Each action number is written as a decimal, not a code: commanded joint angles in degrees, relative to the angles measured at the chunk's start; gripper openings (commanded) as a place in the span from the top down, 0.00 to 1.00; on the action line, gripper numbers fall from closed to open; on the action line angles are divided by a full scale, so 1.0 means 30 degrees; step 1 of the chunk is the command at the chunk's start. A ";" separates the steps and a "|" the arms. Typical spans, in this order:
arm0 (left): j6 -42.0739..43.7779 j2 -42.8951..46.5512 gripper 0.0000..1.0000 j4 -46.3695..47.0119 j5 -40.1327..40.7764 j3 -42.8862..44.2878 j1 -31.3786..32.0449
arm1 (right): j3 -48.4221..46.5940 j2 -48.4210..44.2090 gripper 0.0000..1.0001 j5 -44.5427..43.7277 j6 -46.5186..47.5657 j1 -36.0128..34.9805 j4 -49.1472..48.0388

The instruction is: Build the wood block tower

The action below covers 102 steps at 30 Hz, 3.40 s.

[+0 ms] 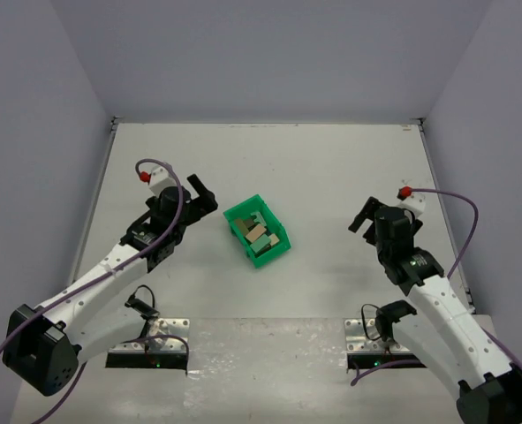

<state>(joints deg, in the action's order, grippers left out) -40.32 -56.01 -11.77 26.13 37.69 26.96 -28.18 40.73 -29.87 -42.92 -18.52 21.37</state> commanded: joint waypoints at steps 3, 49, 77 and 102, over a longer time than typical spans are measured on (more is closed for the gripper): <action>0.0020 0.0652 0.00 0.0626 0.0108 -0.0239 -0.0022 | 0.0110 -0.0184 0.01 -0.0451 -0.0005 -0.0007 -0.0861; -0.1152 -0.7849 0.03 0.2785 -0.2725 0.2503 0.3142 | 0.1162 0.2260 0.01 0.2632 0.0858 0.0005 -0.3694; -0.0843 -1.0882 1.00 0.0615 0.0237 0.5451 0.3868 | 0.0899 0.3005 0.01 0.2772 0.1174 0.0022 -0.3583; -0.9275 -1.6324 1.00 -2.1243 1.7963 1.6358 0.3933 | 0.0723 0.3035 0.01 0.2718 0.1694 -0.0007 -0.3269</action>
<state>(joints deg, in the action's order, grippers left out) -59.44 -101.31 -63.29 71.61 81.46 38.57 -24.84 49.69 -21.05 -38.70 -18.50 12.56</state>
